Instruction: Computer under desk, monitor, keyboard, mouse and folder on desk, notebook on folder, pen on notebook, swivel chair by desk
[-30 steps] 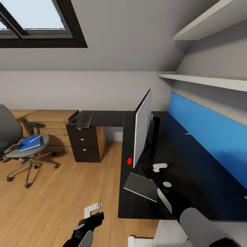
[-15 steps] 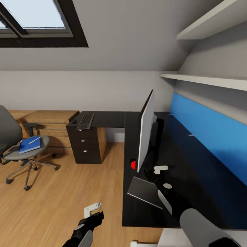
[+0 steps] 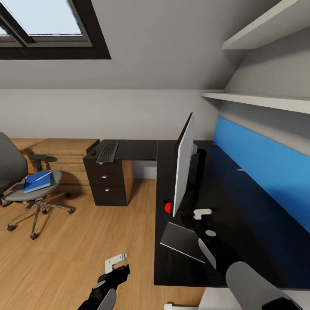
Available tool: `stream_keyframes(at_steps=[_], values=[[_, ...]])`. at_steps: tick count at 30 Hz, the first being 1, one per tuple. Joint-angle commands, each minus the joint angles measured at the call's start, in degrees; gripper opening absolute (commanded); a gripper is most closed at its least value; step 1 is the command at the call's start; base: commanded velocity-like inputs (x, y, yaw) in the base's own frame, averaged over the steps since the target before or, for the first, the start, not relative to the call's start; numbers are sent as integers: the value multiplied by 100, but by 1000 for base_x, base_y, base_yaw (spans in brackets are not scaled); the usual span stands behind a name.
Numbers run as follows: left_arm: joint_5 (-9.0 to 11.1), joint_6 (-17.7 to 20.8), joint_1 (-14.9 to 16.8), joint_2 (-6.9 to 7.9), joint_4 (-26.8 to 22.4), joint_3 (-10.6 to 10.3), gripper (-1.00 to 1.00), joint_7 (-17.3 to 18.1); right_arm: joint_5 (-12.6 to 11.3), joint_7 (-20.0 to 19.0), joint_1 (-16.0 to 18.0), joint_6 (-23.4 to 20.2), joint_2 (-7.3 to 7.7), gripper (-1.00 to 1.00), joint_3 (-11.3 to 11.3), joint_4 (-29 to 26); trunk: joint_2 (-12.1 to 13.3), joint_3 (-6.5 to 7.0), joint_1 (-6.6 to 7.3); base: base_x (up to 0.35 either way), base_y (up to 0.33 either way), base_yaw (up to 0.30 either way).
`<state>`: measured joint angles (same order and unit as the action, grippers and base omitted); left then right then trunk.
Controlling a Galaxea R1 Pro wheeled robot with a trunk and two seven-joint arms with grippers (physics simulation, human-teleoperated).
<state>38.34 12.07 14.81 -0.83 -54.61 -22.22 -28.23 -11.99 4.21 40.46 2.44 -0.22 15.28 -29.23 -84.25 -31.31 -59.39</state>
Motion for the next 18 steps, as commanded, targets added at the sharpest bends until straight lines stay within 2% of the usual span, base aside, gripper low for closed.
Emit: stream_keyframes(at_steps=[1, 5, 18], values=[[33, 14, 4, 3, -11, -12, 100, -42, -61, 44, 6, -3, 5, 100, 26, 4, -3, -6, 0, 0, 0, 0], [33, 14, 4, 4, -14, -4, 100, -43, -62, 45, 11, -86, 5, 100, -12, 13, -3, -6, 0, 0, 0, 0], [33, 14, 4, 4, -14, 14, 100, -59, -61, 45, 15, -179, 5, 100, -68, 114, -525, -239, -285, 0, 0, 0]])
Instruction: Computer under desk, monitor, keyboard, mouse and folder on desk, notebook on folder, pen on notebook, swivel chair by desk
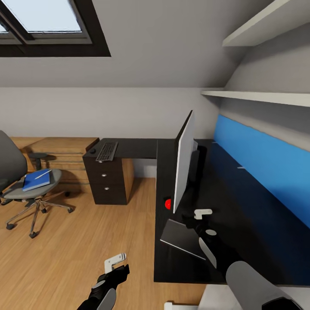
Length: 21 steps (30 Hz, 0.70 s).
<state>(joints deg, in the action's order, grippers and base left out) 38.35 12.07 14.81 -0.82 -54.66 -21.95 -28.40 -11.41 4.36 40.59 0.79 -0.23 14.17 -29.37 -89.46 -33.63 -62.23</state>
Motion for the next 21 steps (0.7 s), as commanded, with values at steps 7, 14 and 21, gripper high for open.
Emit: stream_keyframes(at_steps=[7, 14, 21], values=[[33, 15, 5, 3, -9, -18, 100, -42, -117, 28, 2, -17, 6, 100, 39, 132, -124, -61, -67, 0, 0, 0], [36, 15, 5, 3, -7, -17, 100, -43, -116, 21, 2, -17, 6, 100, 38, 133, -124, -61, -67, 0, 0, 0], [40, 15, 5, -5, 13, -43, 100, -10, -116, 21, 2, -2, 6, 100, 36, 133, -124, -61, -67, 0, 0, 0]])
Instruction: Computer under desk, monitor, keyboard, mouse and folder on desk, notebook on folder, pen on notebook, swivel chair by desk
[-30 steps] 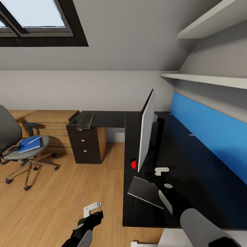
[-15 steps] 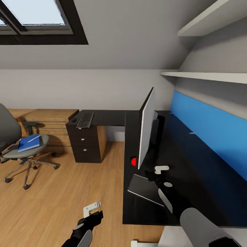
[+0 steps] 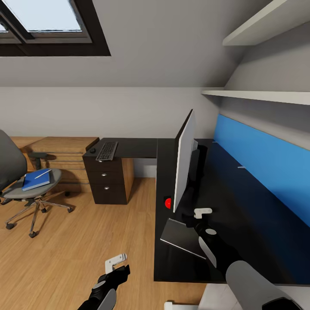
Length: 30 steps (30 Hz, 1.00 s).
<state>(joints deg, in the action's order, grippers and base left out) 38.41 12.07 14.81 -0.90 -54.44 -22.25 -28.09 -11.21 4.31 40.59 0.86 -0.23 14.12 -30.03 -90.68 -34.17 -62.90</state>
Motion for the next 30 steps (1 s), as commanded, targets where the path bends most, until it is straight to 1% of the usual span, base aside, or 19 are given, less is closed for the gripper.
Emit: stream_keyframes(at_steps=[1, 7, 13, 30], values=[[31, 15, 4, 2, -8, -14, 100, -41, -136, 26, 2, -9, 6, 100, 40, 199, -2, -7, 0, -18, 0, 0], [27, 15, 4, 2, -5, -16, 100, -39, -136, 20, 2, 0, 6, 100, 38, 199, -2, -7, 0, -185, 0, 0], [21, 15, 4, 2, -5, -17, 100, -39, -136, 17, 2, 11, 3, 100, 46, 199, -2, -7, 0, -113, 0, 0], [25, 15, 4, -6, -5, -23, 100, -39, -136, 17, 2, 26, 6, 100, 45, 199, -2, -7, 0, -225, 0, 0]])
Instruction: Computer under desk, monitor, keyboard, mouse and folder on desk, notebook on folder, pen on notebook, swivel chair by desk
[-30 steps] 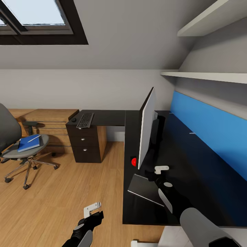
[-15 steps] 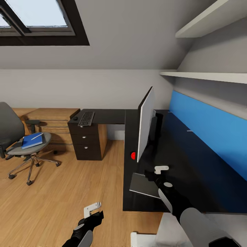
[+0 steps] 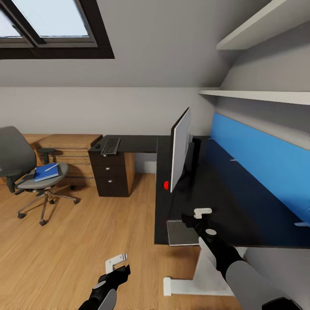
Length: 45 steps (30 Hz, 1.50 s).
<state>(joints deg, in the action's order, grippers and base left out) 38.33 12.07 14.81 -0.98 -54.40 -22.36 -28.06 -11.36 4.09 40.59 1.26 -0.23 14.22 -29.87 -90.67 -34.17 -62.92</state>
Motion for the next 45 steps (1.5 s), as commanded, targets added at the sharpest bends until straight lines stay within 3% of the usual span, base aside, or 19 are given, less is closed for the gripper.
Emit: stream_keyframes(at_steps=[1, 20, 45], values=[[33, 15, 4, 3, -10, -13, 100, -42, -121, 39, 2, -13, 6, 100, 36, 183, -3, -7, 2, -165, 0, 0], [33, 15, 4, 7, -10, -9, 100, -42, -120, 39, 2, -5, -1, 100, 37, 183, -3, -7, 2, -100, 0, 0], [43, 12, 4, 2, -10, -7, 100, -33, -121, 39, 2, 14, 6, 100, 29, 183, -3, -7, 2, 51, 0, 0]])
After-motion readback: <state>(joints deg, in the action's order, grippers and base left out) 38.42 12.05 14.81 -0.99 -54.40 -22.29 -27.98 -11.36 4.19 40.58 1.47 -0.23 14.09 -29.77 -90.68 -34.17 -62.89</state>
